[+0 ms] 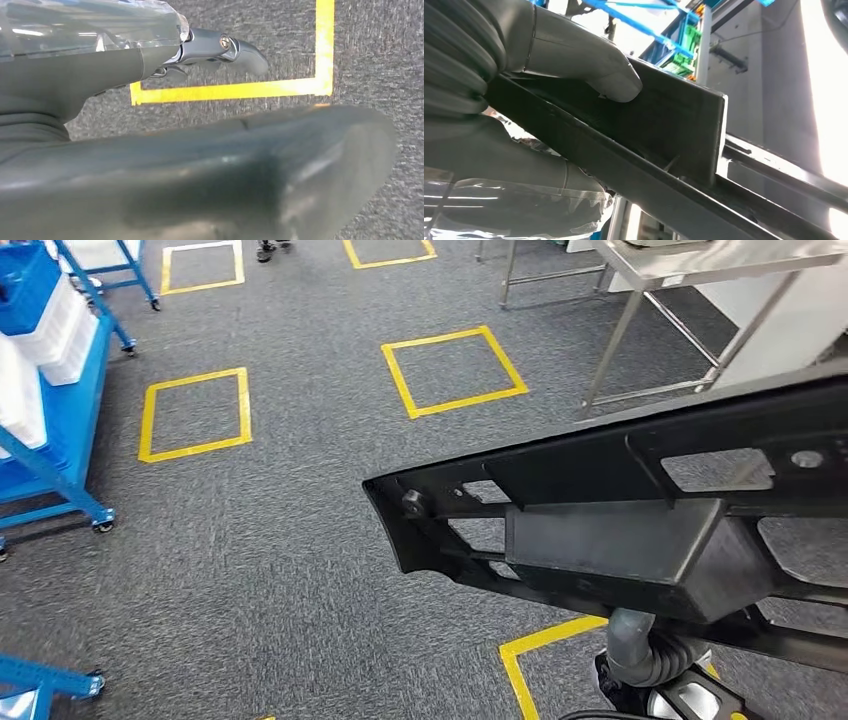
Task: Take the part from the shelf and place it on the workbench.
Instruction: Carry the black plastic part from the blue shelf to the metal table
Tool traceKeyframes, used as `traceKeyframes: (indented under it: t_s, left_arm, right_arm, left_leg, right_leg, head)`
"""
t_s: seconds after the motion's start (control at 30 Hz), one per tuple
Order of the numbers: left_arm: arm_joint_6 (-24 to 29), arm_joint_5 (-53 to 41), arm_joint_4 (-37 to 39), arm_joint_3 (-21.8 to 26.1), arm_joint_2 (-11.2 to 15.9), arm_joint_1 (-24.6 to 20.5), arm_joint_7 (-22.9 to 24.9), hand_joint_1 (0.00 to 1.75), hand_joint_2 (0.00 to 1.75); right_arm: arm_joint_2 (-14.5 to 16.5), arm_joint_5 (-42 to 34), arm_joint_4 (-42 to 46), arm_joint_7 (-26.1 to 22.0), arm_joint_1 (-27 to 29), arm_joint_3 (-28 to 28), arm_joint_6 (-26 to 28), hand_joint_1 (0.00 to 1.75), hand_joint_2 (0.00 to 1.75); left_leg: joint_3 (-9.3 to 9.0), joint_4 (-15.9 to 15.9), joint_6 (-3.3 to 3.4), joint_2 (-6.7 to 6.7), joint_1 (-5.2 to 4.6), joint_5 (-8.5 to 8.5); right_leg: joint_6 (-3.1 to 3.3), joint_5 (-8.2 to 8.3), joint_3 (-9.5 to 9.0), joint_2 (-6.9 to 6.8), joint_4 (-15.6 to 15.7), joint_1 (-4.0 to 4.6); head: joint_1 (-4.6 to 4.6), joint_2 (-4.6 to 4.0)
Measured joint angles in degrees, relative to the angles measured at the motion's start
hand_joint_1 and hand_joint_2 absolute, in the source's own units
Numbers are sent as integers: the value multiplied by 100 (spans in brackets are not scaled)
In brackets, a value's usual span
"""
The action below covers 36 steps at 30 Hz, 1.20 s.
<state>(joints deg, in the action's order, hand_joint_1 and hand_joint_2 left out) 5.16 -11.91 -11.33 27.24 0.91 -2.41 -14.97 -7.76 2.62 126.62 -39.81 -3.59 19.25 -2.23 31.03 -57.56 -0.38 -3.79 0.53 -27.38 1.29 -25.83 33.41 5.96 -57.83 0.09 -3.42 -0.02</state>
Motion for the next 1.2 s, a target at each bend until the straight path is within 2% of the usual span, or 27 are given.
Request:
traceKeyframes:
  t_s: [0.07, 0.1, 0.13, 0.17, 0.2, 0.23, 0.27, 0.3, 0.33, 0.37, 0.4, 0.47, 0.5, 0.53, 0.6, 0.67, 0.73, 0.77, 0.8, 0.83, 0.87, 0.9, 0.97, 1.03, 1.1, 1.13, 1.2]
  left_arm:
    - [0, 0, -1, 26, 6, -16, -1, 0, 0]
    - [-2, 0, -1, 36, 8, -29, -3, 0, 0]
    - [-7, 0, -1, 43, 8, -35, -6, 0, 0]
    - [-14, 0, -1, 47, 7, -35, -9, 0, 0]
    - [-21, -1, -1, 50, 8, -27, -8, 0, 0]
    - [-27, -3, -1, 52, 8, -13, -3, 0, 0]
    - [-30, -6, 0, 53, 8, -1, 5, 0, 0]
    - [-30, -11, 1, 54, 7, 4, 13, 0, 0]
    - [-26, -16, 1, 54, 4, 3, 18, 0, 0]
    - [-21, -21, 1, 54, -3, -1, 21, 0, 0]
    - [-17, -27, 1, 54, -14, -6, 24, 0, 0]
    - [-12, -37, -1, 56, -32, -11, 30, 0, 0]
    - [-10, -40, 0, 58, -38, -12, 32, 0, 0]
    - [-8, -43, -1, 63, -46, -14, 32, 0, 0]
    - [-7, -43, -1, 78, -66, -28, 27, 0, 0]
    - [-10, -64, -1, 92, -85, -46, 20, 0, 0]
    - [-15, -106, -1, 106, -96, -35, 17, 0, 0]
    - [-17, -124, 0, 116, -97, -19, 19, 0, 0]
    - [-22, -137, 1, 129, -98, -2, 21, 0, 0]
    - [-29, -143, 1, 144, -99, 9, 22, 0, 0]
    - [-39, -150, 1, 160, -101, 13, 22, 0, 0]
    - [-48, -158, 1, 174, -102, 12, 20, 0, 0]
    - [-65, -179, 1, 191, -102, 9, 11, 0, 0]
    - [-80, -197, 1, 196, -103, -1, 2, 0, 0]
    - [-92, -215, 1, 196, -110, -23, -3, 0, 0]
    - [-97, -221, 1, 197, -116, -31, -4, 0, 0]
    - [-103, -229, 0, 198, -128, -33, -10, 0, 0]
  right_arm:
    - [4, -4, -12, -1, -5, 2, -1, 175, 175]
    - [5, -9, -14, -1, -2, 0, -5, 175, 175]
    - [5, -16, -16, 0, -4, -3, -13, 175, 175]
    - [5, -25, -23, 0, -4, -7, -25, 175, 175]
    - [9, -33, -35, 0, -4, -10, -41, 175, 175]
    - [17, -39, -51, 0, -4, -11, -56, 175, 175]
    - [29, -44, -70, 0, 1, -13, -69, 175, 175]
    - [42, -46, -89, -1, 5, -16, -78, 175, 175]
    - [55, -46, -107, -1, 8, -21, -82, 175, 175]
    - [67, -47, -123, -1, 10, -29, -91, 175, 175]
    - [80, -49, -136, -1, 11, -43, -109, 175, 175]
    - [129, -52, -160, -2, 16, -93, -171, 175, 175]
    - [165, -55, -173, -2, 22, -125, -200, 175, 175]
    - [206, -57, -191, -2, 30, -158, -219, 175, 175]
    - [291, -62, -225, -1, 47, -220, -224, 175, 175]
    - [378, -74, -246, -2, 39, -273, -187, 175, 175]
    - [463, -84, -252, -2, 23, -299, -100, 175, 175]
    - [497, -81, -252, -1, 27, -304, -46, 175, 175]
    - [520, -77, -248, -1, 40, -307, 5, 175, 175]
    - [537, -70, -242, -1, 54, -307, 47, 175, 175]
    - [550, -64, -236, -1, 67, -305, 82, 175, 175]
    - [561, -61, -229, -2, 75, -303, 108, 175, 175]
    - [576, -57, -224, -2, 74, -299, 168, 175, 175]
    - [581, -57, -221, -2, 71, -293, 225, 175, 175]
    - [582, -57, -219, -1, 74, -288, 257, 175, 175]
    - [582, -57, -215, -2, 73, -287, 261, 175, 175]
    - [582, -57, -206, -3, 61, -285, 264, 175, 175]
  left_leg:
    - [-13, 36, 45, 90, -7, 21]
    - [-23, 65, 83, 154, 1, 43]
    - [-27, 97, 119, 218, 11, 67]
    - [-30, 124, 149, 286, 22, 85]
    - [-29, 132, 165, 353, 13, 89]
    - [-24, 132, 172, 423, 7, 87]
    - [-21, 130, 173, 495, 2, 82]
    - [-20, 129, 171, 566, 0, 76]
    - [-22, 125, 165, 633, 0, 68]
    - [-28, 119, 156, 691, 1, 57]
    - [-38, 109, 139, 744, 0, 42]
    - [-59, 85, 86, 837, -24, 2]
    - [-70, 76, 56, 881, -37, -17]
    - [-82, 74, 25, 932, -48, -32]
    - [-106, 64, -36, 1004, -38, -69]
    - [-23, -181, -91, 831, -9, -256]
    - [289, -881, -121, 549, 10, -627]
    - [487, -1289, -128, 477, 13, -789]
    - [637, -1574, -130, 448, 13, -855]
    - [702, -1660, -126, 436, 14, -808]
    - [654, -1496, -117, 420, 15, -638]
    - [513, -1132, -105, 368, 19, -396]
    - [205, -358, -75, 113, 39, -43]
    - [91, -63, -41, -45, 42, 15]
    - [80, -34, 16, 49, 34, 34]
    - [74, -14, 56, 112, 36, 53]
    - [67, 28, 134, 252, 41, 82]
  right_leg:
    - [-79, 24, 39, 100, 5, -14]
    - [-108, -1, 64, 56, -26, -11]
    - [-132, -90, 128, -61, -152, -1]
    - [-152, -240, 243, -216, -393, 5]
    - [-171, -435, 413, -378, -750, -2]
    - [-194, -628, 613, -475, -1166, -16]
    - [-215, -752, 780, -517, -1512, -34]
    - [-232, -781, 870, -540, -1698, -51]
    - [-246, -702, 844, -558, -1655, -66]
    - [-252, -536, 699, -593, -1383, -76]
    - [-250, -334, 470, -673, -960, -81]
    - [-210, -98, 82, -890, -225, -42]
    - [-182, -65, -4, -950, -46, -20]
    - [-152, -80, -14, -943, -1, 4]
    - [-90, -59, -10, -816, 21, -7]
    - [-22, -35, -26, -704, 52, -35]
    - [21, -25, -32, -585, 61, -40]
    - [30, -23, -32, -515, 59, -36]
    - [32, -24, -35, -441, 55, -32]
    - [31, -25, -40, -363, 50, -30]
    - [26, -28, -49, -285, 43, -31]
    - [16, -35, -58, -207, 33, -34]
    - [-23, -51, -50, -65, -4, -33]
    - [-90, -43, -3, 55, -24, -43]
    - [-168, -19, 34, 148, -13, -60]
    - [-201, -45, 54, 73, -44, -55]
    - [-251, -285, 225, -251, -408, -38]
  head:
    - [0, 0]
    - [1, 0]
    - [1, 0]
    - [1, 0]
    - [1, 0]
    - [1, 0]
    - [1, 0]
    - [1, 0]
    - [1, 0]
    - [1, 0]
    - [1, 0]
    - [1, 0]
    - [1, 0]
    - [1, 0]
    - [1, 0]
    - [1, 0]
    - [0, 0]
    - [0, 0]
    - [1, 0]
    - [1, 0]
    - [1, 0]
    - [1, 0]
    - [1, 0]
    - [1, 0]
    - [1, 0]
    - [1, 0]
    - [1, 0]
